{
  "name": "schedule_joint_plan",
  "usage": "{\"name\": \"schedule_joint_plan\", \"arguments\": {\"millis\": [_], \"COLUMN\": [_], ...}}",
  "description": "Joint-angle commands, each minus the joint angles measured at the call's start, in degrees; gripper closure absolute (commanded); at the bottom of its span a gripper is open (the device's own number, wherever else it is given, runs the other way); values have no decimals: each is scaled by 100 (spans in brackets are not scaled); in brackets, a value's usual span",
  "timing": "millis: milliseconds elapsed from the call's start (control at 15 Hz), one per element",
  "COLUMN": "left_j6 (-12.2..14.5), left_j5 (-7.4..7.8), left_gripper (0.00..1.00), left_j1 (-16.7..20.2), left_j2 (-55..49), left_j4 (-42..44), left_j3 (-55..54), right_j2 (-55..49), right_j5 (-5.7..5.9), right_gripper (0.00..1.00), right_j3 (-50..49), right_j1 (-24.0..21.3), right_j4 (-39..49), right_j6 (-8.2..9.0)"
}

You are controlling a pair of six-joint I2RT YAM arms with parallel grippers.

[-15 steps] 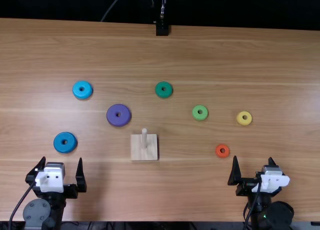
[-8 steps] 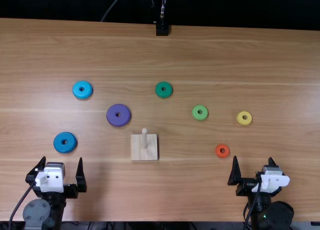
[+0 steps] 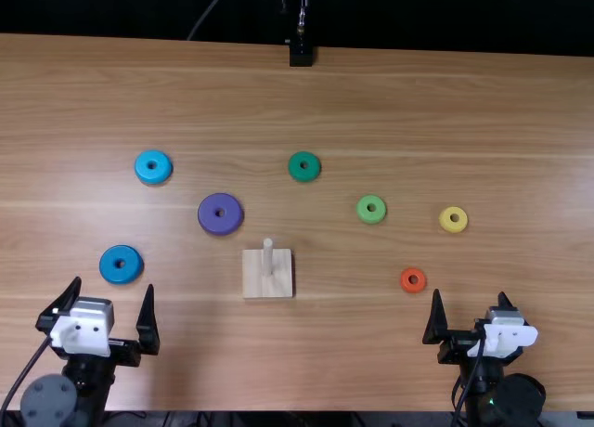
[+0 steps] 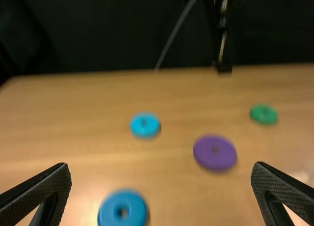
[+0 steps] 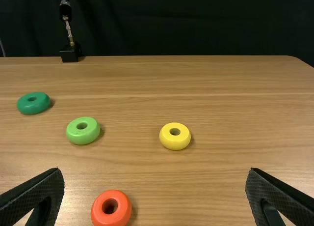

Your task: Build the Hanoi tower: stack the rings onto the peg from bottom to top in this color order: purple, dark blue, light blue, dark green, light green, yellow, orange.

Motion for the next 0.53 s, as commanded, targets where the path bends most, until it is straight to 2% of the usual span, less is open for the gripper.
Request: {"name": "schedule_joint_plan", "arguments": {"millis": [0,200,400,467], "left_j6": [-35,-46,-46,-46], "left_j5": [58,-26,-5,-5], "left_gripper": [0,0,0,0], "left_j1": [86,174,112,104], "left_j2": [515,2054,3917,4383], "left_j4": [-362,-1491,-3389,-3779], "left_j3": [692,2582,4436,4911], "right_j2": [-58,-58,-58,-58], "right_j5": [-37,-37,-37,-37], "right_gripper": [0,0,0,0], "right_j3": [-381,-381,-381,-381], "right_j1": [-55,-55,-55,-55], "right_j4": [-428,-428,-428,-428], "right_j6": [8,8,8,8]}}
